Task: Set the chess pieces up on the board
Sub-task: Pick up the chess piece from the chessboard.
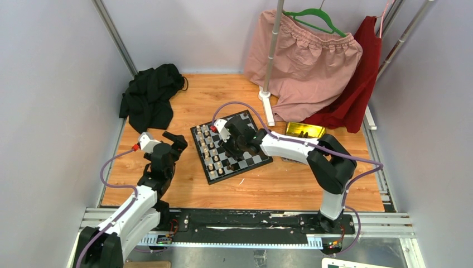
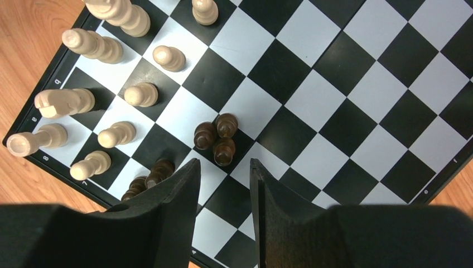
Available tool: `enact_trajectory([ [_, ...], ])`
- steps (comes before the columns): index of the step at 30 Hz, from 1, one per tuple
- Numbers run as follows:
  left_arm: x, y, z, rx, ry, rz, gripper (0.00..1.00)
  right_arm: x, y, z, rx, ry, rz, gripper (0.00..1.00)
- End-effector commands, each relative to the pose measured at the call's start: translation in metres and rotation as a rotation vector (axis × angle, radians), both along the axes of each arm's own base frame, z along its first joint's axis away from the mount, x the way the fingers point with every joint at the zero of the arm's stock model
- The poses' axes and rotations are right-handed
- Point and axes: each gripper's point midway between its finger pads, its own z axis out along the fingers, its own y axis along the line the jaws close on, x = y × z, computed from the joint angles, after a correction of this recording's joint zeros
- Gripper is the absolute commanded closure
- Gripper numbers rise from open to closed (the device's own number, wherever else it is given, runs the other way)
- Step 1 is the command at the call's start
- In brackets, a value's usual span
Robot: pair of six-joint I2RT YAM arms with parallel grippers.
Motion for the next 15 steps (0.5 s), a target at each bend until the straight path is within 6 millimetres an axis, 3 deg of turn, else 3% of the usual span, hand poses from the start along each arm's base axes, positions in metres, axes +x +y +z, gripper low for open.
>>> enact_trajectory([
  [1,0.0022,0.0076,0.0041,0.022,-0.023,0.034,0.00,0.0006,0.0156,0.0033,0.021,-0.013,0.042,0.59],
  [8,0.0016,0.0088,0.0030,0.025,-0.022,0.039,0.00,0.0020,0.0195,-0.0024,0.029,0.004,0.051,0.61],
  [15,0.0011,0.0092,0.0012,0.024,-0.021,0.042,0.00,0.0035,0.0202,-0.0044,0.031,0.002,0.054,0.71],
])
